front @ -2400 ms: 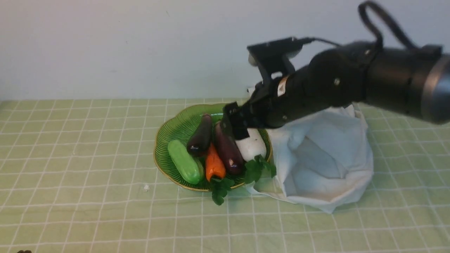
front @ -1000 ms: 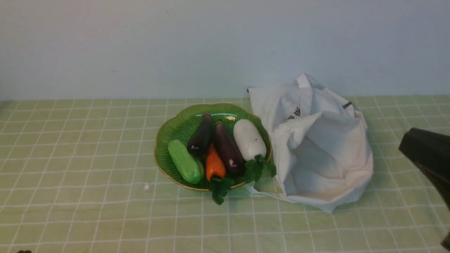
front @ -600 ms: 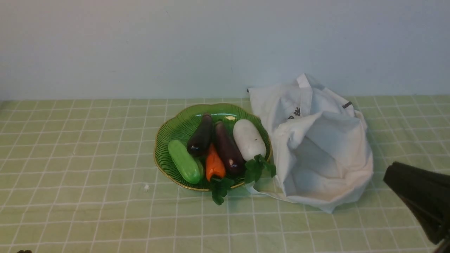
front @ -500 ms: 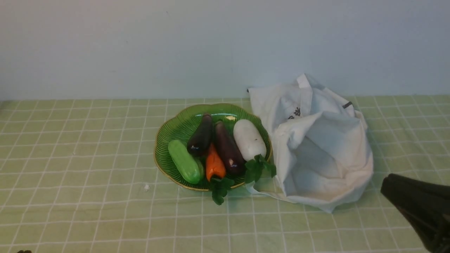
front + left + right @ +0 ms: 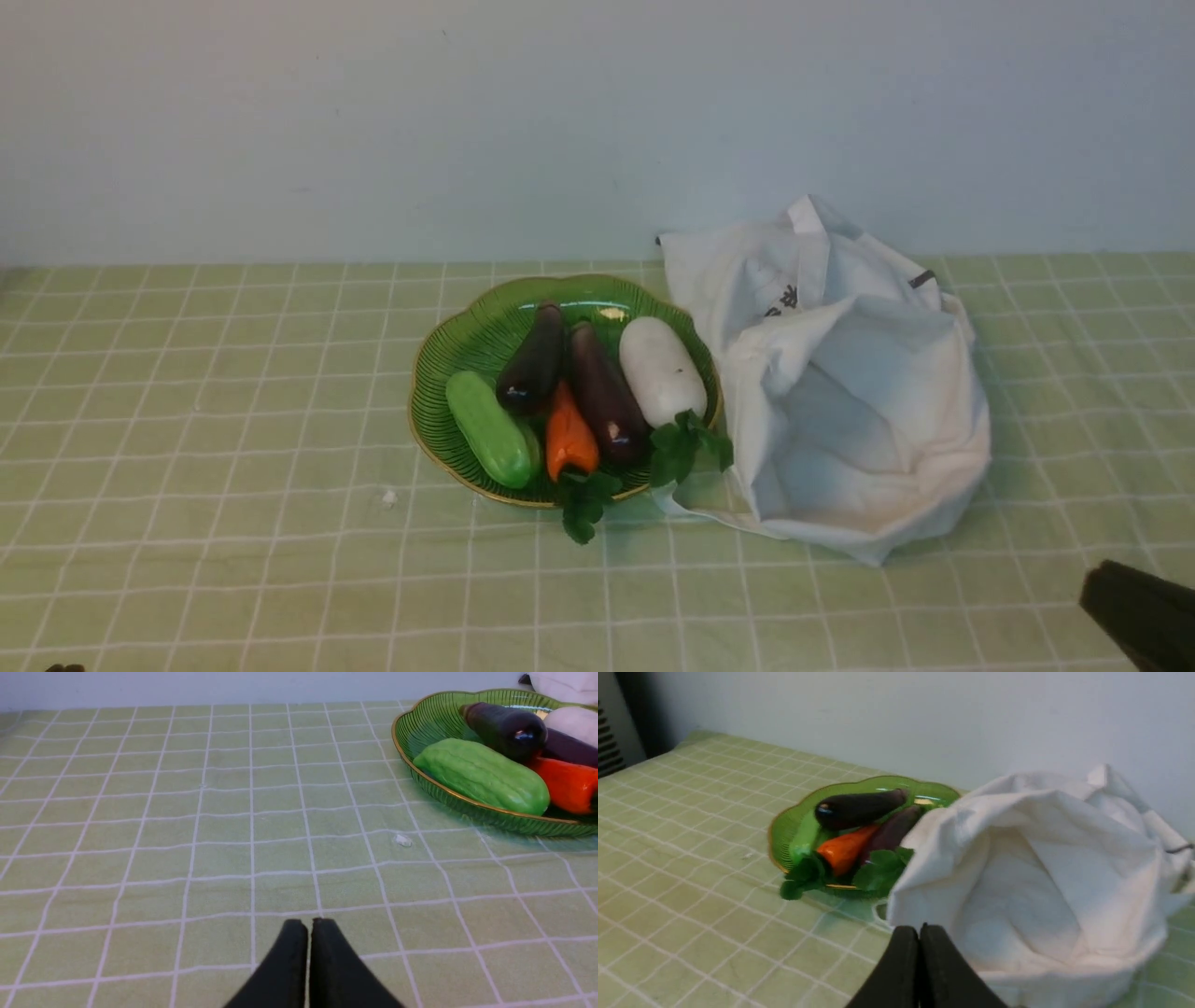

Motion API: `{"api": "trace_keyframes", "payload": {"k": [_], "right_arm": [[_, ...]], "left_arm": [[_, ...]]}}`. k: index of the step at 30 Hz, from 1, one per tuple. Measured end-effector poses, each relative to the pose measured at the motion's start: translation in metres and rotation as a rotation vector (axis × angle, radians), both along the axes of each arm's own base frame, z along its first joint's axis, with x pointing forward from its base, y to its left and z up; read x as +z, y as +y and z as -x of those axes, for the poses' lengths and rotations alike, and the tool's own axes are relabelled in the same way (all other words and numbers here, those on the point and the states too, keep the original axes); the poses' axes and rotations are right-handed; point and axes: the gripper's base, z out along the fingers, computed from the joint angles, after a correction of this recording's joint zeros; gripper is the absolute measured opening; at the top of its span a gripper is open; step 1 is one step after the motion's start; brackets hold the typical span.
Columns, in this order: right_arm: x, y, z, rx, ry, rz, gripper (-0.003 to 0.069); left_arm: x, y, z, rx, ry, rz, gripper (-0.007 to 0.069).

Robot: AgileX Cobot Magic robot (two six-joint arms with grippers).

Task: Take vegetables from bag on green coffee tablecloth place on plate.

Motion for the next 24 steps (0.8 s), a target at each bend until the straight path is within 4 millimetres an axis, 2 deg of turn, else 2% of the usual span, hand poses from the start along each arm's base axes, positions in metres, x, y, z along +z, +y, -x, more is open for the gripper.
{"api": "trace_keyframes", "payload": {"k": [1, 3, 8, 16, 24], "right_arm": [[-0.012, -0.009, 0.004, -0.072, -0.008, -0.004, -0.0017], [-0.023, -0.016, 0.008, -0.150, -0.014, -0.006, -0.0017], [-0.038, -0.028, 0.014, -0.300, 0.018, 0.010, -0.0017], [-0.052, -0.037, 0.020, -0.445, 0.070, 0.023, -0.0017], [-0.051, -0.037, 0.020, -0.456, 0.051, 0.002, -0.0017]], "left_arm": [[0.000, 0.000, 0.000, 0.000, 0.000, 0.000, -0.0004], [0.000, 0.000, 0.000, 0.000, 0.000, 0.000, -0.0004], [0.000, 0.000, 0.000, 0.000, 0.000, 0.000, -0.0004], [0.000, 0.000, 0.000, 0.000, 0.000, 0.000, -0.0004], [0.000, 0.000, 0.000, 0.000, 0.000, 0.000, -0.0004]]}}
